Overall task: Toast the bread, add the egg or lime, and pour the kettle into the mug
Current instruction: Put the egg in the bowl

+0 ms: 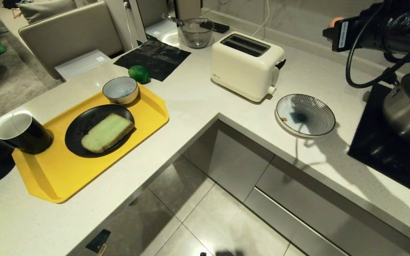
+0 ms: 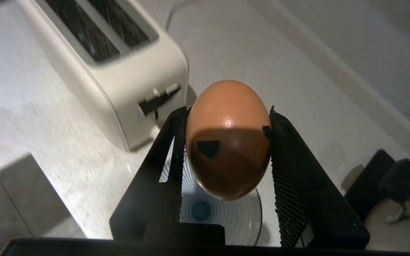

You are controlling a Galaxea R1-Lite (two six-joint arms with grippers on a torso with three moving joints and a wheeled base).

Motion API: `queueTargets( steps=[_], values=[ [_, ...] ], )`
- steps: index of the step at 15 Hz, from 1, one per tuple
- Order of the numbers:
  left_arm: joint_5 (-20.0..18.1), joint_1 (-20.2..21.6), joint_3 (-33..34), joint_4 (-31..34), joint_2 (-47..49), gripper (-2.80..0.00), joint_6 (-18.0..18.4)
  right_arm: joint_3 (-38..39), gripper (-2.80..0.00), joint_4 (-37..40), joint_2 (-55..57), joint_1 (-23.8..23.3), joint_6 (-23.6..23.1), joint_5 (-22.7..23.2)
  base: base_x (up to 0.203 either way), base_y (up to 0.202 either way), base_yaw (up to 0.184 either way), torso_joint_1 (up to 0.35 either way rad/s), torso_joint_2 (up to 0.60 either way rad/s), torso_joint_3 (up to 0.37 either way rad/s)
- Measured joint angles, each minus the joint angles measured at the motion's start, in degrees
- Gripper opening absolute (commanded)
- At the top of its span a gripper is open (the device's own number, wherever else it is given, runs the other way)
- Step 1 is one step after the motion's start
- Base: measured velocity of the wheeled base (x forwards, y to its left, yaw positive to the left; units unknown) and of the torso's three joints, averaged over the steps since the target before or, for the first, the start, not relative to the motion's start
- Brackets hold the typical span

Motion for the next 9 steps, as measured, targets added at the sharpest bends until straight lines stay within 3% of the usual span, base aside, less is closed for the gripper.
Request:
queueTargets(
  steps=[3, 9],
  values=[
    [0.0, 0.0, 0.0, 0.0, 0.0, -2.80, 0.0, 0.0, -2.80, -3.9, -0.9, 0.1, 0.1, 1.8, 0.000, 0.000, 0.000, 0.000, 0.00, 0.000],
    [0.0, 0.0, 0.0, 0.0, 0.0, -2.80, 0.0, 0.1, -2.80, -4.0, -3.3, 0.1, 2.2, 2.6, 0.000, 0.000, 0.000, 0.000, 0.00, 0.000]
  ],
)
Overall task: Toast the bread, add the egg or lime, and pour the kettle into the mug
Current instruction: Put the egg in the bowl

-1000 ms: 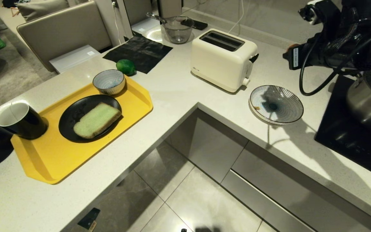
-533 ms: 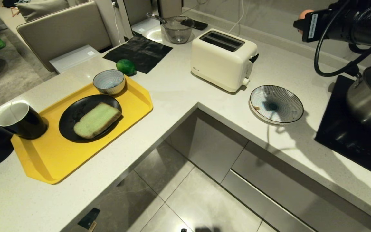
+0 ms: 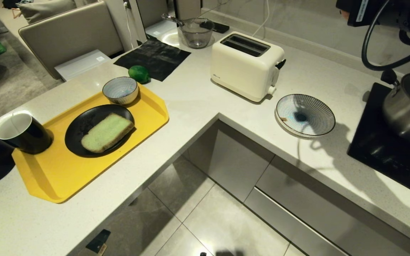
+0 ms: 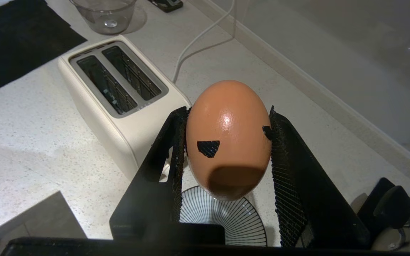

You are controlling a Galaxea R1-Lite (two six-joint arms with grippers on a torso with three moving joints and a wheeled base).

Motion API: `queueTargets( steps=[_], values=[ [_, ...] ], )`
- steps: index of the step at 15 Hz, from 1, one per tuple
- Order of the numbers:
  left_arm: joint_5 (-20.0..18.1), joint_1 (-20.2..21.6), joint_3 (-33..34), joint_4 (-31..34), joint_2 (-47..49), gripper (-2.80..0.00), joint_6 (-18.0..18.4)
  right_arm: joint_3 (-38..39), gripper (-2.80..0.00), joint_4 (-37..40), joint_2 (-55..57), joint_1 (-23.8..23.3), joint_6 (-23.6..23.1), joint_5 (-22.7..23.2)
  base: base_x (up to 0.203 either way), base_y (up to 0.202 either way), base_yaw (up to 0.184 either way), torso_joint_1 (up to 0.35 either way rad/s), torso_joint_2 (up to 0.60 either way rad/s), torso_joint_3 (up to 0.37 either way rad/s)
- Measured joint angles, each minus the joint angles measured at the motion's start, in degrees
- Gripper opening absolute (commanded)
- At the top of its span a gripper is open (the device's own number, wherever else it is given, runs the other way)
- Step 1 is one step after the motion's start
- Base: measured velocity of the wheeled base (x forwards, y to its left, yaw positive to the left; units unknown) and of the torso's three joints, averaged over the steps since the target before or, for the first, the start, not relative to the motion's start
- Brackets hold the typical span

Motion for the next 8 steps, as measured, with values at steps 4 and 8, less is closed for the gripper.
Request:
queueTargets(
  steps=[4, 8],
  values=[
    [0.0, 0.0, 0.0, 0.0, 0.0, -2.80, 0.0, 2.6, -2.80, 0.0, -2.6, 0.0, 4.6, 0.0, 0.000, 0.000, 0.000, 0.000, 0.00, 0.000],
    [0.0, 0.0, 0.0, 0.0, 0.0, -2.80, 0.0, 7.5, -2.80, 0.2, -9.3, -0.2, 7.0, -0.4, 0.000, 0.000, 0.000, 0.000, 0.00, 0.000]
  ],
)
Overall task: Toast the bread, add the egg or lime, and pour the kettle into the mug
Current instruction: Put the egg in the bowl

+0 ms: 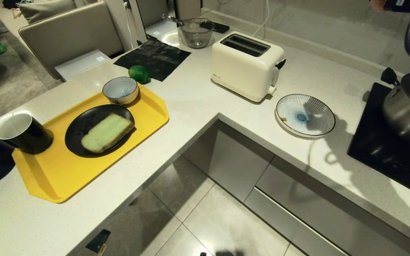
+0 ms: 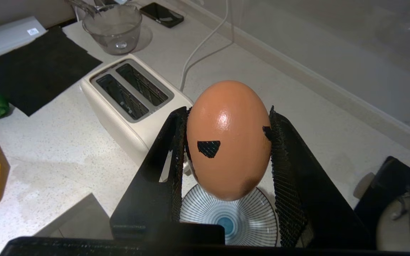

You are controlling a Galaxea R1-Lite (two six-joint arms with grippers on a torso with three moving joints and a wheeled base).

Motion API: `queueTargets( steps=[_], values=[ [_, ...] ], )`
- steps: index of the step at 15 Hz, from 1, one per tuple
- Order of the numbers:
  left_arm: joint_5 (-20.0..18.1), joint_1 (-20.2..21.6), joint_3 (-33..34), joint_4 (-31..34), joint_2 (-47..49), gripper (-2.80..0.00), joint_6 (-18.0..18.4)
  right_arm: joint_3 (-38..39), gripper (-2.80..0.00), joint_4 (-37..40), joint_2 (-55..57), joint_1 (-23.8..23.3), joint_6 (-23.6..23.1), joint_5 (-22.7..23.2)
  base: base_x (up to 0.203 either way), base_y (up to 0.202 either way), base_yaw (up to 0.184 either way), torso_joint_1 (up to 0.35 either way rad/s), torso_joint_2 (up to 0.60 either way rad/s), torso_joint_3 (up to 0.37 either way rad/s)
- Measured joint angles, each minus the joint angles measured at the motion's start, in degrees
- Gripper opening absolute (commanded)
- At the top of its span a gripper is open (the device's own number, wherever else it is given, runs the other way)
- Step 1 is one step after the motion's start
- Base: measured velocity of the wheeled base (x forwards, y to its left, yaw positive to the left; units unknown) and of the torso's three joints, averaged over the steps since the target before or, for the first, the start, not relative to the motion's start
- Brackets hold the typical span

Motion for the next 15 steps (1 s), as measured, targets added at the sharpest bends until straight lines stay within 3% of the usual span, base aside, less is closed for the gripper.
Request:
queueTargets(
  steps=[8, 15],
  values=[
    [0.0, 0.0, 0.0, 0.0, 0.0, -2.80, 0.0, 13.1, -2.80, -0.2, -14.3, 0.0, 1.3, 0.2, 0.000, 0.000, 0.000, 0.000, 0.00, 0.000],
    [0.0, 0.0, 0.0, 0.0, 0.0, -2.80, 0.0, 16.5, -2.80, -0.3, -19.0, 0.0, 1.9, -0.9, 0.000, 0.000, 0.000, 0.000, 0.00, 0.000]
  ],
)
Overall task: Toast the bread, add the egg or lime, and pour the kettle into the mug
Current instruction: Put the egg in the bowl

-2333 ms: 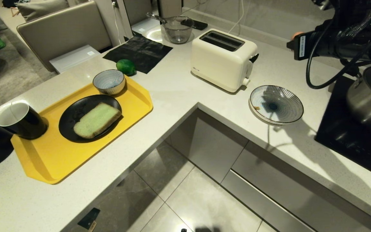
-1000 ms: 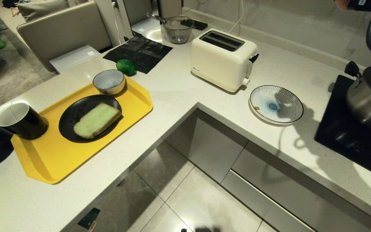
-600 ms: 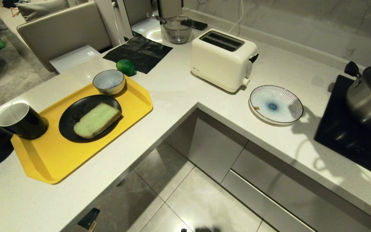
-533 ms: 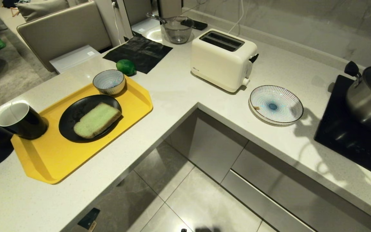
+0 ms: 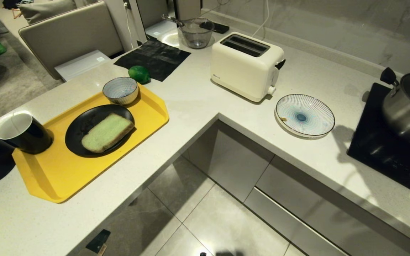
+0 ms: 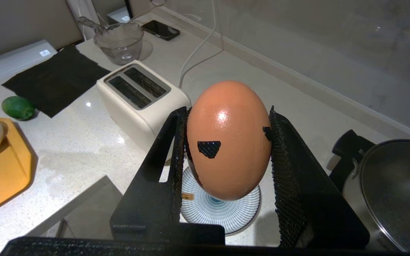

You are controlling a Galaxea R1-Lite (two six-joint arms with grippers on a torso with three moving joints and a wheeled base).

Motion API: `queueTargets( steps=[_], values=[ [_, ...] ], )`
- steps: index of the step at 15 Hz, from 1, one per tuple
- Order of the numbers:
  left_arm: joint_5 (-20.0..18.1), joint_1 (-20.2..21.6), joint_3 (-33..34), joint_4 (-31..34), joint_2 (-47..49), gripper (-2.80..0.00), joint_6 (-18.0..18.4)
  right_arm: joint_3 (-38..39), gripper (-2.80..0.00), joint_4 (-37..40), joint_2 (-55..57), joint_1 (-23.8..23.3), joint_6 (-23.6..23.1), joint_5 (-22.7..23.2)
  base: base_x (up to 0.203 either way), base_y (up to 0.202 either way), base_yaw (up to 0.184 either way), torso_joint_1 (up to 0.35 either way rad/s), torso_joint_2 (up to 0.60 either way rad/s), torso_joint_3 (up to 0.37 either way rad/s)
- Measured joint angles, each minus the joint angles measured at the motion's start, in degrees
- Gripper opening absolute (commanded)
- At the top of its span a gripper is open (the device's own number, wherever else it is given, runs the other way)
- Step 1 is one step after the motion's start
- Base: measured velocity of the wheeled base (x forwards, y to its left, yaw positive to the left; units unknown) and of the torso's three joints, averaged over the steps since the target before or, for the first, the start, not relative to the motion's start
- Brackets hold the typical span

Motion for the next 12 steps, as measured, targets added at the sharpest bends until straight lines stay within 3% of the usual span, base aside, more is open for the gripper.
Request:
queueTargets(
  steps=[4, 6, 12],
  values=[
    [0.0, 0.0, 0.0, 0.0, 0.0, -2.80, 0.0, 4.9, -2.80, -0.8, -1.0, 0.1, 0.1, -1.0, 0.000, 0.000, 0.000, 0.000, 0.00, 0.000],
    [0.0, 0.0, 0.0, 0.0, 0.0, -2.80, 0.0, 7.3, -2.80, -5.5, -0.6, 0.7, 0.1, -1.0, 0.000, 0.000, 0.000, 0.000, 0.00, 0.000],
    [0.0, 0.0, 0.0, 0.0, 0.0, -2.80, 0.0, 12.0, -2.80, -15.8, 3.4, 6.8, 0.3, -4.9, 0.000, 0.000, 0.000, 0.000, 0.00, 0.000]
  ],
)
